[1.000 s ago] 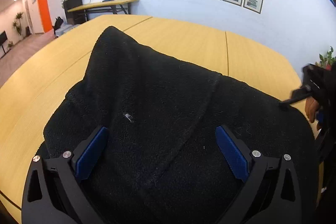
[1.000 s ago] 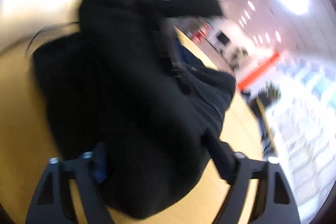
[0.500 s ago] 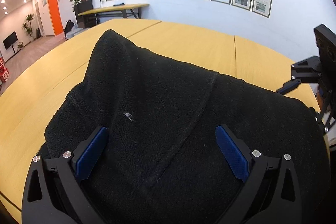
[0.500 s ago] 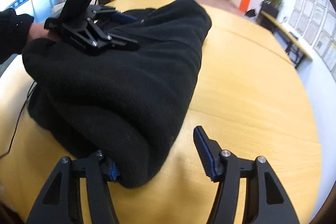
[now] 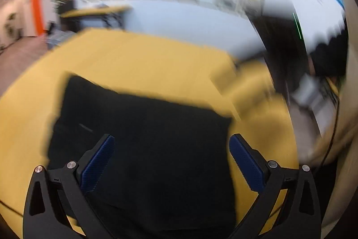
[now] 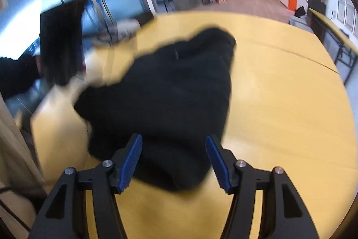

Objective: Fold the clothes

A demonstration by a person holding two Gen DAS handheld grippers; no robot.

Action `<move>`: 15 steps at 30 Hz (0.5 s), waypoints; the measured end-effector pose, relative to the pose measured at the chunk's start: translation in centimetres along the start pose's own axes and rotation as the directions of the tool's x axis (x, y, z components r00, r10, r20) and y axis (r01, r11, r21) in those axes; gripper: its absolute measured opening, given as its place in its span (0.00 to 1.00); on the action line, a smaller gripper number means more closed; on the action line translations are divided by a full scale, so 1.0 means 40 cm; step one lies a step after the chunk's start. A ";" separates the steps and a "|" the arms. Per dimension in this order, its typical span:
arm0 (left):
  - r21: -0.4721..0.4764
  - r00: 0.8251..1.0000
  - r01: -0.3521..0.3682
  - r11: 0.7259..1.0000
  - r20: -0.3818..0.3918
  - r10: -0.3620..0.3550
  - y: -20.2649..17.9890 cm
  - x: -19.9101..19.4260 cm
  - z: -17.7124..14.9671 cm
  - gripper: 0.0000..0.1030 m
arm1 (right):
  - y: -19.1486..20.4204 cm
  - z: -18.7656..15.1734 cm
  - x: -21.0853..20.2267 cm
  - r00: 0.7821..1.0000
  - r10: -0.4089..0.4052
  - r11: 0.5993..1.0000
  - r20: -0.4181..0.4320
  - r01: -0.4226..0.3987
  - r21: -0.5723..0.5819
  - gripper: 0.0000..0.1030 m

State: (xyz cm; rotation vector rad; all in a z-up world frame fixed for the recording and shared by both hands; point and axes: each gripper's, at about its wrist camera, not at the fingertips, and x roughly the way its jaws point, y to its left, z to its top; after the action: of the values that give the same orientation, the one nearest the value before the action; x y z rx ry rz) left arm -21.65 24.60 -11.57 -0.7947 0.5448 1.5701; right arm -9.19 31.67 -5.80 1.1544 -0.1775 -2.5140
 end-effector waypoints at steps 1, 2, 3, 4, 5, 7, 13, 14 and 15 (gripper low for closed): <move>0.029 0.999 0.020 0.999 -0.041 -0.019 -0.031 0.031 -0.024 1.00 | -0.011 0.021 -0.008 0.999 0.029 0.999 0.034 -0.030 0.014 0.61; 0.090 0.999 -0.017 0.996 -0.041 0.021 -0.070 0.048 -0.058 1.00 | -0.025 0.037 -0.013 0.996 0.061 0.998 0.061 -0.062 0.027 0.61; 0.114 0.998 -0.051 0.992 -0.023 0.054 -0.082 0.056 -0.080 1.00 | -0.038 0.052 -0.016 0.992 0.090 0.995 0.084 -0.094 0.037 0.61; 0.128 0.997 -0.080 0.989 -0.004 0.082 -0.089 0.063 -0.100 1.00 | -0.052 0.063 -0.015 0.988 0.116 0.992 0.100 -0.121 0.044 0.62; 0.141 0.994 -0.110 0.984 0.016 0.109 -0.096 0.071 -0.119 0.99 | -0.065 0.073 -0.010 0.985 0.136 0.989 0.108 -0.142 0.050 0.64; 0.121 0.992 -0.119 0.985 0.062 0.113 -0.093 0.079 -0.144 0.99 | -0.085 0.090 0.026 0.987 0.144 0.987 0.075 -0.148 0.055 0.64; 0.169 0.989 -0.145 0.975 0.064 0.136 -0.104 0.081 -0.164 0.99 | -0.119 0.129 0.177 0.982 0.124 0.992 -0.141 -0.119 0.045 0.64; 0.141 0.992 -0.118 0.983 0.061 0.110 -0.113 0.078 -0.137 0.99 | -0.124 0.126 0.202 0.977 0.114 0.993 -0.181 -0.107 0.050 0.64; 0.104 0.995 -0.086 0.991 0.054 0.081 -0.103 0.065 -0.123 0.99 | -0.130 0.124 0.227 0.970 0.105 0.994 -0.221 -0.095 0.055 0.62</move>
State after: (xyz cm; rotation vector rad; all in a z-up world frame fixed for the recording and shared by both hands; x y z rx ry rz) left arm -16.77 23.33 -16.34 -0.6579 0.6261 1.6195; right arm -19.78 32.83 -10.32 1.3995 -0.2254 -2.2830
